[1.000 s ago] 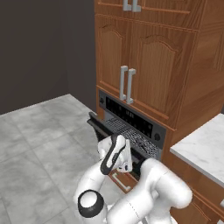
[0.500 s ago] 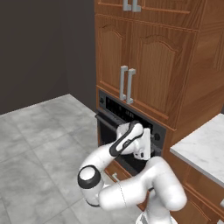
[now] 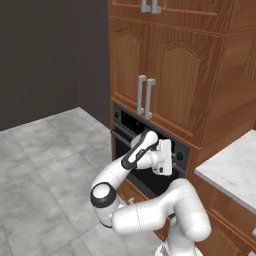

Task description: Place the fish on the top rack of the oven, and slide the tray back inside. Close the oven door.

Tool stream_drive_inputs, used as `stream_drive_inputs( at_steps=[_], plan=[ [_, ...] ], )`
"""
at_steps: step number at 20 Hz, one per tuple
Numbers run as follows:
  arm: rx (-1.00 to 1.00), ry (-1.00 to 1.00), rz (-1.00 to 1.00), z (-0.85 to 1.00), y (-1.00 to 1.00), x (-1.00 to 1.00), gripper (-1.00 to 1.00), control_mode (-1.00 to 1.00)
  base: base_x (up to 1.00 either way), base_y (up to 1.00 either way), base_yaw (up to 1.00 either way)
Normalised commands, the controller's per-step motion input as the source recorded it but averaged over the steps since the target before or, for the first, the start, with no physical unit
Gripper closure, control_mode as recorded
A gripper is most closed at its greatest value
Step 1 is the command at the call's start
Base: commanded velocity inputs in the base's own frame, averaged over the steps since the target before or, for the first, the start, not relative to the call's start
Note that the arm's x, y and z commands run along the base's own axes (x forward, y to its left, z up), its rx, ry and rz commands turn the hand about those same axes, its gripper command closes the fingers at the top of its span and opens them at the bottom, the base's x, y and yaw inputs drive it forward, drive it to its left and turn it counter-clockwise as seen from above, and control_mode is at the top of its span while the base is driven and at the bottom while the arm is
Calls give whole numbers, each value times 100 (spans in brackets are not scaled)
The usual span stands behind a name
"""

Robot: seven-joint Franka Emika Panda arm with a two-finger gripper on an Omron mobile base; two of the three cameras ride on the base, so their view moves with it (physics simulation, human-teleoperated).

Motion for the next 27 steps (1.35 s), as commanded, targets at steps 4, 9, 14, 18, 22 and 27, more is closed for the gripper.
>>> stream_drive_inputs(
  at_steps=[4,9,14,18,22,27],
  plan=[
    [-1,0,-27,4,-100,7,-100,-100,0,0,0],
    [0,0,-29,0,-100,0,-100,-100,0,0,0],
    [0,0,-27,-2,-100,0,-100,-100,0,0,0],
    [0,-3,-24,-10,-100,0,-100,-100,0,0,0],
    [0,-10,-22,-13,-100,0,-100,-100,0,0,0],
    [0,-11,-21,-15,-100,1,-100,-100,0,0,0]
  ],
)
